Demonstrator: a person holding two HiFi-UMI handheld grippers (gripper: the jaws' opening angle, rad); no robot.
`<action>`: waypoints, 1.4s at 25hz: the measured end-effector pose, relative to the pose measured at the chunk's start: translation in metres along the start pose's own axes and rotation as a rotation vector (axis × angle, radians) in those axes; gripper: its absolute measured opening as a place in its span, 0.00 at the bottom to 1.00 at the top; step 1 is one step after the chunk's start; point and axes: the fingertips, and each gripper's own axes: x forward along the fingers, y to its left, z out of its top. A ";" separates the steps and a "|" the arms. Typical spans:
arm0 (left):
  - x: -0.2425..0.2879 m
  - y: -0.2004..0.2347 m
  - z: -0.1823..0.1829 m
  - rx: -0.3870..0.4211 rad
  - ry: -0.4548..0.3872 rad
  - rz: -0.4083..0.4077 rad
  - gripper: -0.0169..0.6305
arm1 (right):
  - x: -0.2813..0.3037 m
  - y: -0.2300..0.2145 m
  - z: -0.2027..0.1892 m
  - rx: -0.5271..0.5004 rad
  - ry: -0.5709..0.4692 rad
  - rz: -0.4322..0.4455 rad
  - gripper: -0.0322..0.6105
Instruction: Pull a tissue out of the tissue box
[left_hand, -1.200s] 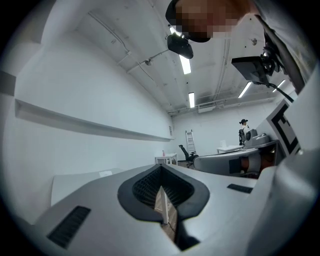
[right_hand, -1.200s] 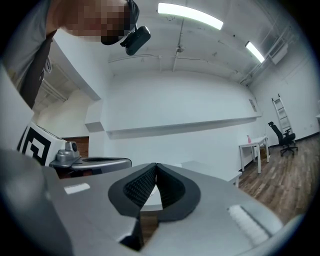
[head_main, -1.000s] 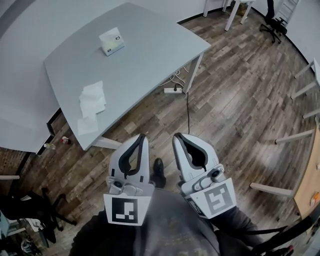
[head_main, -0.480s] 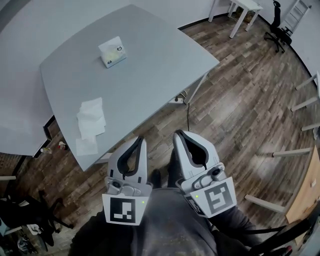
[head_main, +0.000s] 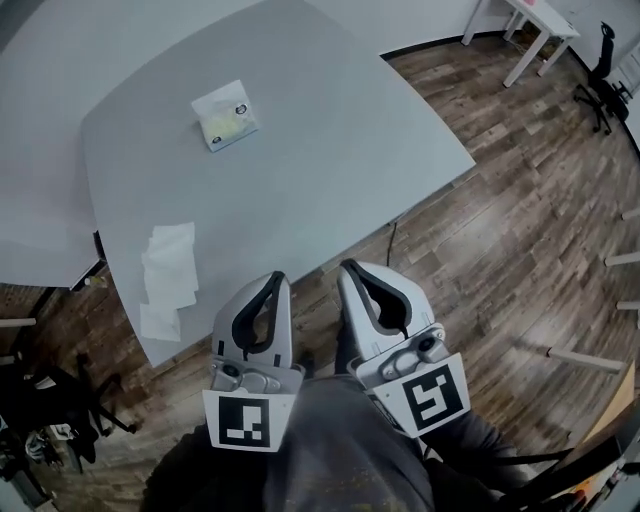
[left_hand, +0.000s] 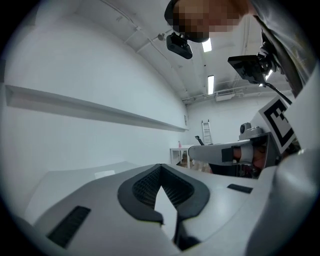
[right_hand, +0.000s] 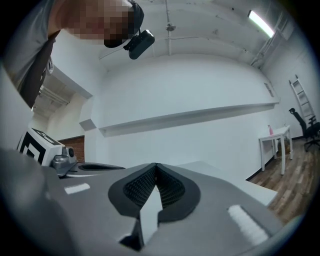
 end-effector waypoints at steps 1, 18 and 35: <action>0.016 0.000 -0.001 -0.004 0.010 0.017 0.02 | 0.009 -0.012 -0.002 0.007 0.009 0.027 0.05; 0.099 0.072 0.034 -0.012 -0.012 0.348 0.02 | 0.135 -0.064 0.011 -0.003 0.053 0.365 0.05; 0.243 0.222 -0.036 -0.148 0.096 0.363 0.02 | 0.343 -0.102 -0.064 0.052 0.196 0.469 0.05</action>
